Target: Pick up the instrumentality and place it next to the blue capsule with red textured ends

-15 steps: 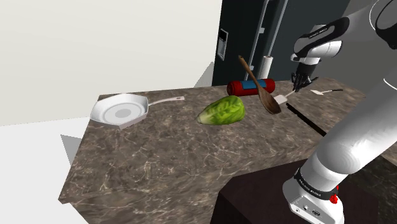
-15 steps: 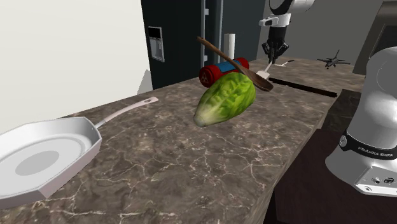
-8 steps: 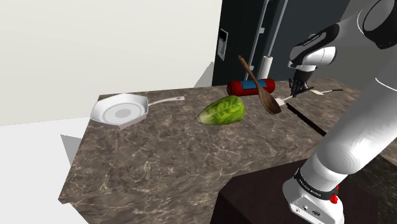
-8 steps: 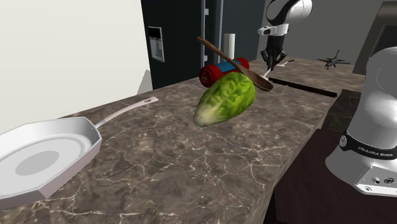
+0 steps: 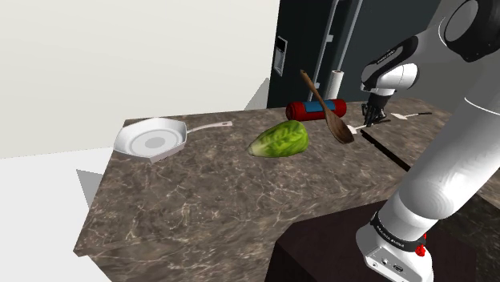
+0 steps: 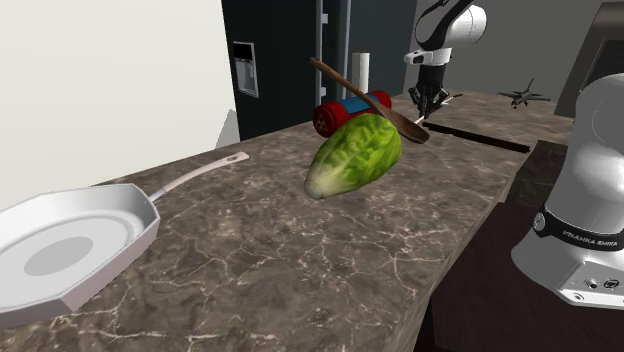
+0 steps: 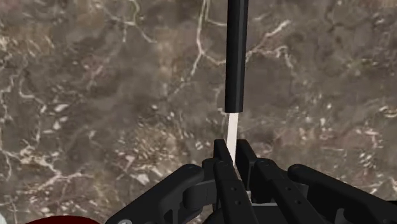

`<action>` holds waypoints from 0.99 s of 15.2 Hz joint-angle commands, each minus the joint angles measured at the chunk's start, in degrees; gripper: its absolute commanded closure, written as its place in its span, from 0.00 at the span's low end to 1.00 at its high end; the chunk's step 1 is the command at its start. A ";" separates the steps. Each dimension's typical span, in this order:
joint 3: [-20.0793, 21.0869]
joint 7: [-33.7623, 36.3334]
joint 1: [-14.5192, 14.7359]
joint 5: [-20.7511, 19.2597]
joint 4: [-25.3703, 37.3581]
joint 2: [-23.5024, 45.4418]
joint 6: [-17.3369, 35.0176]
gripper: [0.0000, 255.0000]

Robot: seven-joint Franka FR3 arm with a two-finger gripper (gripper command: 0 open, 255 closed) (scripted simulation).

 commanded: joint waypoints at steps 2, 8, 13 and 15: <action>-0.01 -0.05 -0.01 0.05 -0.01 0.05 0.05 1.00; -0.01 -0.04 -0.01 0.04 0.00 0.04 0.03 0.00; 1.03 4.23 0.27 -5.69 3.17 -6.45 -7.73 0.00; 1.13 4.22 0.17 -5.67 3.17 -6.44 -7.73 0.00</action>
